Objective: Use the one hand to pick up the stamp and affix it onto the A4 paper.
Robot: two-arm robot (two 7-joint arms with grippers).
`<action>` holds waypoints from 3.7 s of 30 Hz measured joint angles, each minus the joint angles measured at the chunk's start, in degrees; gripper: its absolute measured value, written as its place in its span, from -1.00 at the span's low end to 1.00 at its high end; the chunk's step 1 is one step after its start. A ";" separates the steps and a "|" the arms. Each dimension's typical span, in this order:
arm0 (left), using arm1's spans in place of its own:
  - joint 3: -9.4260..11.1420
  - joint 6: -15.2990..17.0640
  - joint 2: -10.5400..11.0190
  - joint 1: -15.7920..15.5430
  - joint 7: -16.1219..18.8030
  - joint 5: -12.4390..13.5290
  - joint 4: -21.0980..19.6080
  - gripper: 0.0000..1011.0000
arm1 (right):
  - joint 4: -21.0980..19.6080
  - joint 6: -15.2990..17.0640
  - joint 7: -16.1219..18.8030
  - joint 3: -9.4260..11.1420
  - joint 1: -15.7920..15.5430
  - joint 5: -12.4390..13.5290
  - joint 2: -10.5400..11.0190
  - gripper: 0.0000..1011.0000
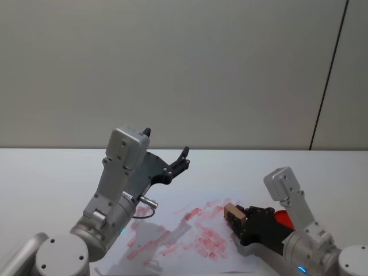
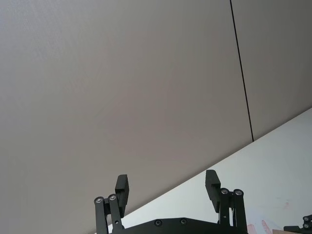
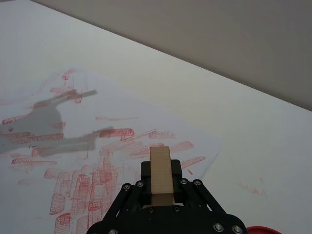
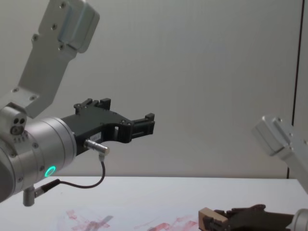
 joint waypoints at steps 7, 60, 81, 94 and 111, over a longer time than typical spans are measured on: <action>0.00 0.00 0.00 0.00 0.00 0.00 0.00 0.98 | 0.41 0.46 0.12 -0.04 0.03 -0.18 0.12 -0.57; 0.00 0.00 0.00 0.00 0.00 0.00 0.00 0.98 | -6.59 -5.78 -2.56 3.08 -1.94 8.14 3.17 -0.57; 0.00 0.00 0.00 0.00 0.00 0.00 0.00 0.98 | -9.45 -2.84 -3.61 5.37 -6.85 9.68 7.99 -0.57; 0.00 0.00 0.00 0.00 0.00 0.00 0.00 0.98 | -7.35 -2.26 -4.19 5.53 -7.47 8.49 8.72 -0.57; 0.00 0.00 0.00 0.00 0.00 0.00 0.00 0.98 | -5.36 -2.26 -4.76 5.39 -7.32 7.70 8.62 -0.17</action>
